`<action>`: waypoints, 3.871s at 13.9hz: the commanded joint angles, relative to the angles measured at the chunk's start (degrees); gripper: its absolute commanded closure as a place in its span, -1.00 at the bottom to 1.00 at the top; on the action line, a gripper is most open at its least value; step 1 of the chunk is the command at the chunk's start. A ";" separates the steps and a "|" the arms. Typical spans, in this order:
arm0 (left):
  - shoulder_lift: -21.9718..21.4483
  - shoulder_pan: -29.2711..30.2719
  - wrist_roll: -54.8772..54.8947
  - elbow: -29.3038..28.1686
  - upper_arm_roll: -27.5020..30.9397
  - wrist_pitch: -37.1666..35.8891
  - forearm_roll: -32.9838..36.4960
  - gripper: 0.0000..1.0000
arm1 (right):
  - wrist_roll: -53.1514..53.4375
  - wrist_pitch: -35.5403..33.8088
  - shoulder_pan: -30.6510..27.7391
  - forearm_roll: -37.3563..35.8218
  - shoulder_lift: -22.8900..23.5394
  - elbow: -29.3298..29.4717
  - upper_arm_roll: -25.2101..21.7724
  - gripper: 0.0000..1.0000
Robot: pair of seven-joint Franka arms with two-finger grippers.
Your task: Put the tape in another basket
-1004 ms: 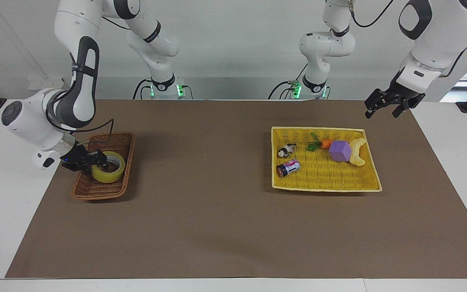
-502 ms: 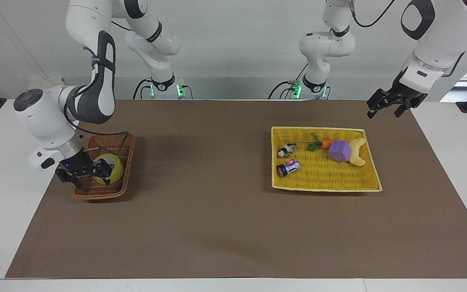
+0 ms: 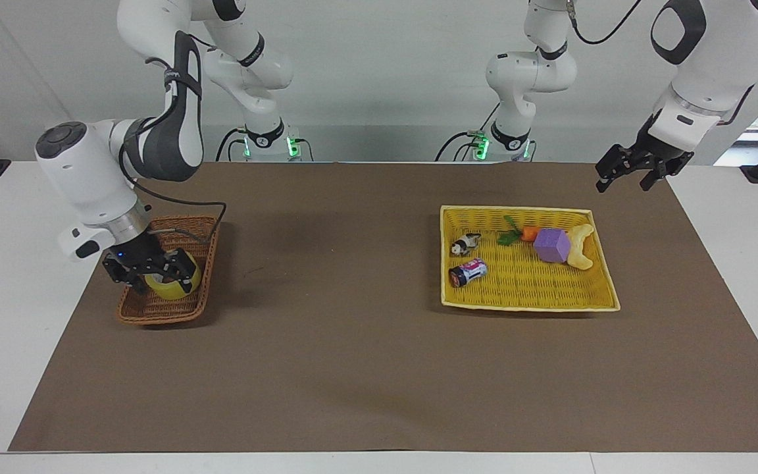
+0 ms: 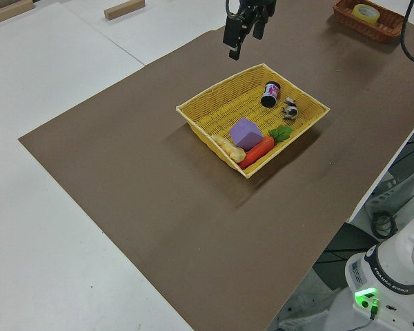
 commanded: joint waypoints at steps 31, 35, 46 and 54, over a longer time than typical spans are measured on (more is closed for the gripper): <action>-0.32 -0.03 -0.26 0.27 0.00 -0.96 0.55 -1.00 | 16.66 -39.03 1.65 -6.57 -21.61 4.51 -0.07 -1.00; -0.32 0.05 -0.26 0.27 0.00 -1.04 0.55 -1.00 | 19.37 -38.95 4.99 -6.13 -23.20 2.57 0.90 -1.00; -0.32 0.05 -0.26 0.27 0.00 -0.96 0.55 -1.00 | 22.29 -27.89 1.67 -5.43 -22.14 8.63 -1.55 -1.00; -0.32 0.05 -0.26 0.27 0.00 -1.04 0.55 -1.00 | 11.74 -35.33 1.83 -6.31 -23.20 5.11 -1.38 -1.00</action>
